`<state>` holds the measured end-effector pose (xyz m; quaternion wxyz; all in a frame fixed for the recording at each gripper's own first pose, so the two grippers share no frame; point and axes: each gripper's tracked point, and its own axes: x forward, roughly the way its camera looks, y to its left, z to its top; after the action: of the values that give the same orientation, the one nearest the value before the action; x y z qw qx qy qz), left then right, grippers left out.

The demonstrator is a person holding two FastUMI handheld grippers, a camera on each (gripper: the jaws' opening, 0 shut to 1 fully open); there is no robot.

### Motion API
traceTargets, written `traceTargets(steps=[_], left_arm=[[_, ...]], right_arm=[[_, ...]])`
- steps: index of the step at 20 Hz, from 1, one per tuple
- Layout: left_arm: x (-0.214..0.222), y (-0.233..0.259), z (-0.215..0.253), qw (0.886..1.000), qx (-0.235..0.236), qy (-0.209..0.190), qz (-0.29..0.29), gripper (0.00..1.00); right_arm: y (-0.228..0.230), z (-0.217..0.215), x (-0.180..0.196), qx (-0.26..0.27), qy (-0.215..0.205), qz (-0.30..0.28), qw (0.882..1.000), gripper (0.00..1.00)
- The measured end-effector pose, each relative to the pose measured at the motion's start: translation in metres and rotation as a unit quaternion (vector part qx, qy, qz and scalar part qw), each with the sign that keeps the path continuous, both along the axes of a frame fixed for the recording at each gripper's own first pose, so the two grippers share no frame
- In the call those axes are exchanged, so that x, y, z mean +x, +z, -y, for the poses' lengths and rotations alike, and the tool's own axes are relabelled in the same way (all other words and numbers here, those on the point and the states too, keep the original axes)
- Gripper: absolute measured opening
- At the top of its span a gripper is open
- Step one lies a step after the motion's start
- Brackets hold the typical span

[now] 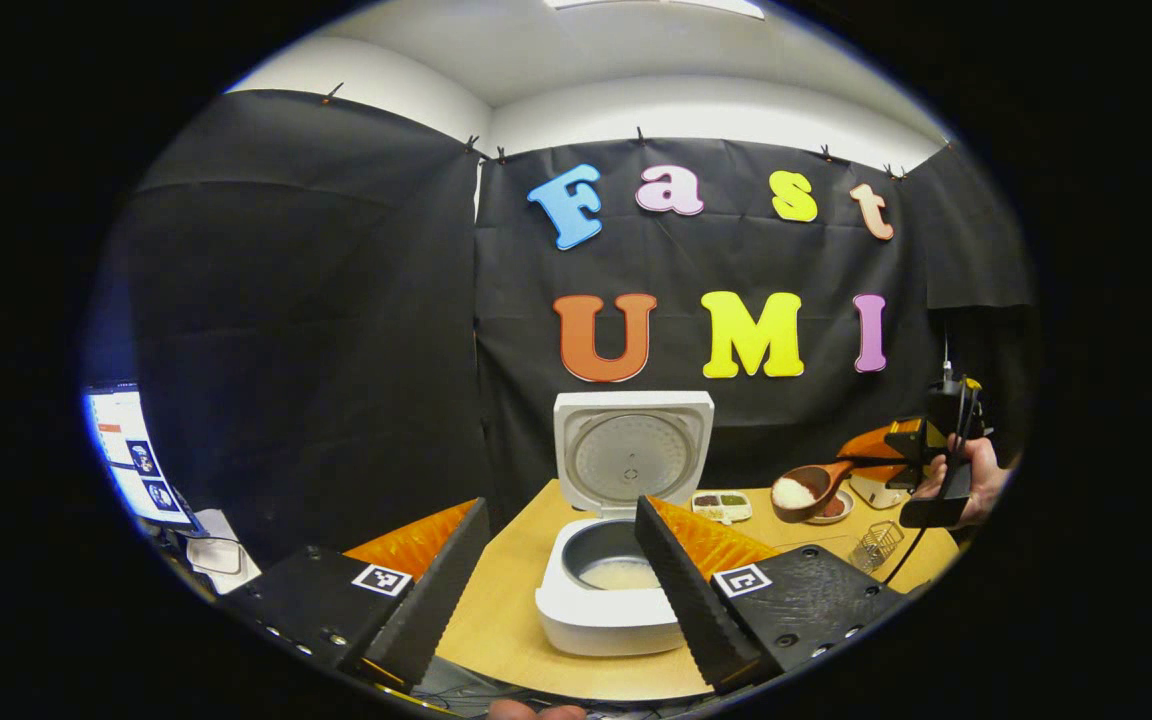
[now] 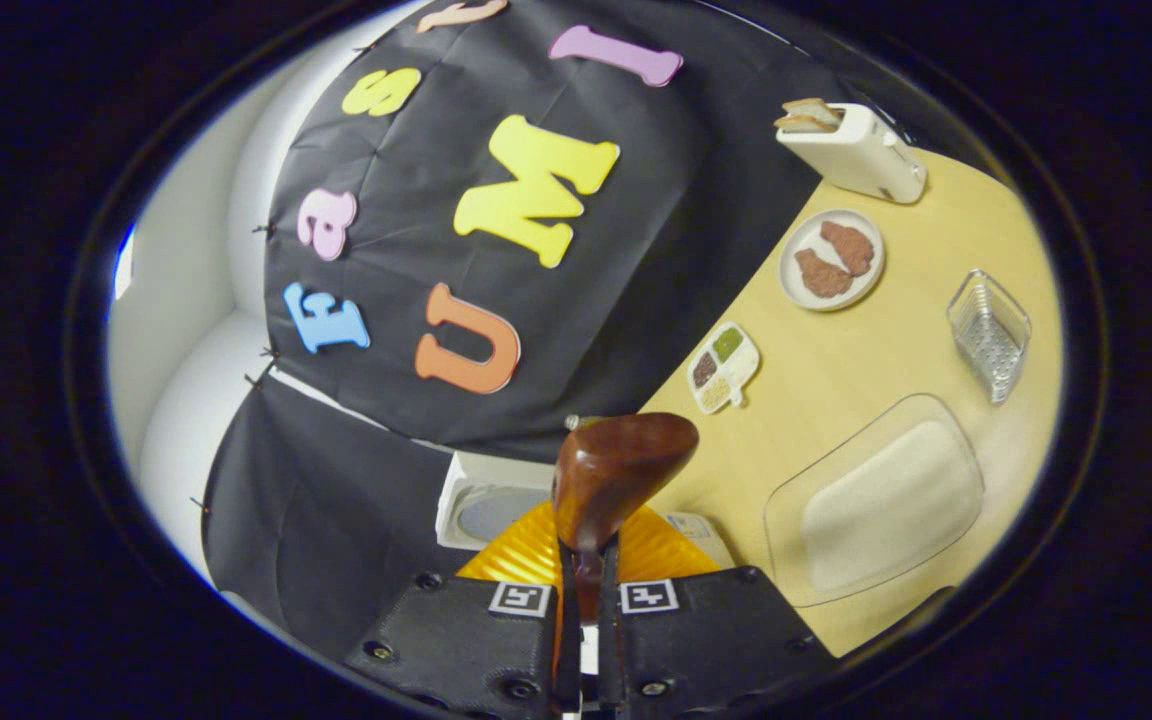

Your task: Close the left gripper, press the button to open the rice cooker; take a wooden spoon from the chopstick holder with the right hand, scoop a spoonful of rice and pour it into the rice cooker, then put the wooden spoon back into the chopstick holder.

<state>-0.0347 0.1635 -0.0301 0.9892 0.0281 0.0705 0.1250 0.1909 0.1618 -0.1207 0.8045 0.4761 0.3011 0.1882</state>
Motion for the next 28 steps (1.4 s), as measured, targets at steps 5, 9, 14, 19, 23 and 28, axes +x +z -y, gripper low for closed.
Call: traceTargets(steps=[5, 9, 14, 19, 23, 28], left_arm=[[-0.034, -0.003, -0.029, 1.0, 0.011, 0.021, -0.004, 0.94], [-0.059, -0.012, -0.038, 0.999, -0.01, 0.04, -0.005, 0.94], [-0.079, -0.018, -0.052, 0.998, -0.024, 0.059, -0.003, 0.94], [-0.088, -0.021, -0.061, 0.996, -0.044, 0.076, 0.001, 0.94], [-0.095, -0.024, -0.062, 0.995, -0.045, 0.086, 0.006, 0.94], [-0.107, -0.028, -0.067, 0.994, -0.052, 0.096, 0.006, 0.94]], right_arm=[[-0.014, -0.076, 0.004, -0.044, 0.042, -0.001, 0.998, 0.12], [-0.029, -0.12, 0.013, -0.117, 0.076, 0.029, 0.99, 0.12], [-0.045, -0.141, 0.02, -0.232, 0.104, 0.08, 0.964, 0.12], [-0.046, -0.154, 0.024, -0.314, 0.119, 0.125, 0.934, 0.12], [-0.04, -0.167, 0.023, -0.368, 0.149, 0.174, 0.901, 0.12], [-0.029, -0.181, 0.026, -0.431, 0.163, 0.232, 0.856, 0.12]])
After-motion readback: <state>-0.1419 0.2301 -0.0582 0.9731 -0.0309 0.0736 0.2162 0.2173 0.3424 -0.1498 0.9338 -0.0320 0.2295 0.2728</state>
